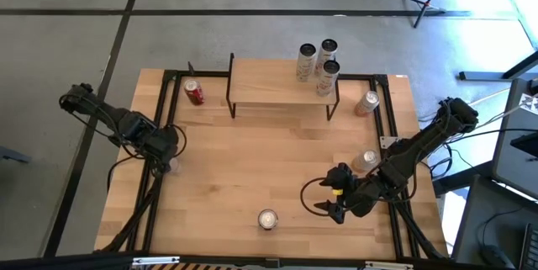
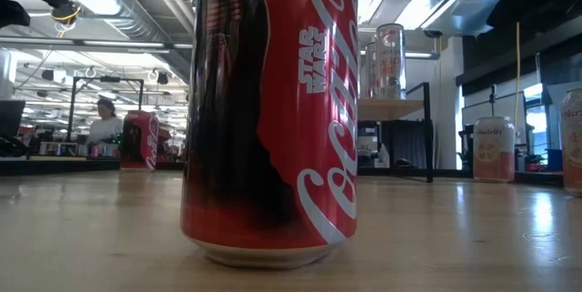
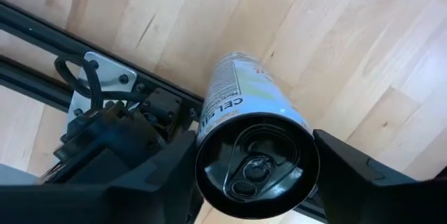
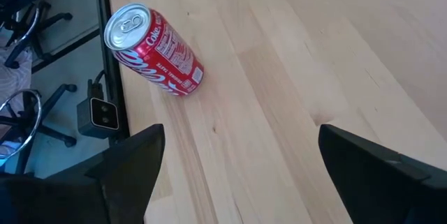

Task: Place canned beverage on shelf
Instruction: Put the white-yellow soda can on the shelf aligned with the other white-yellow soda can

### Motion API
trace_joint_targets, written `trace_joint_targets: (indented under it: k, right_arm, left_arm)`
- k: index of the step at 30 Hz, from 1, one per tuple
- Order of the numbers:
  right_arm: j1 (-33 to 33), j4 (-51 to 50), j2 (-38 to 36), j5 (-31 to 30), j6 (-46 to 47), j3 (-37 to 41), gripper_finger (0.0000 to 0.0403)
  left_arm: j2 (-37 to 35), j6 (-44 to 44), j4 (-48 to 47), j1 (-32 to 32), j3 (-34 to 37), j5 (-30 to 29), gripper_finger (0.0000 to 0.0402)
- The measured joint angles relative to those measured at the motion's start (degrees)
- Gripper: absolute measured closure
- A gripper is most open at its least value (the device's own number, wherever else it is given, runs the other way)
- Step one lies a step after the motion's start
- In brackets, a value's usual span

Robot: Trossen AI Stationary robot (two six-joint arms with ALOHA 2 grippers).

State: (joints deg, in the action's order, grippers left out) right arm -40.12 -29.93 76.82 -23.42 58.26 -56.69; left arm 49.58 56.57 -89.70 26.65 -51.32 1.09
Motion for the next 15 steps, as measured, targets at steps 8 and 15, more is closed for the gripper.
trace_joint_targets:
  k: [8, 15]
  right_arm:
    - [0.0, 0.04, 0.0, 0.0, 0.0, 0.0, 0.0038]
    - [0.0, 0.08, 0.0, 0.0, -0.2, 0.0, 0.0038]
  left_arm:
    - [1.57, 0.76, 2.83, 0.0, -3.01, -0.63, 0.0191]
    - [9.35, -3.63, 5.36, -0.77, -12.65, -5.74, 0.0191]
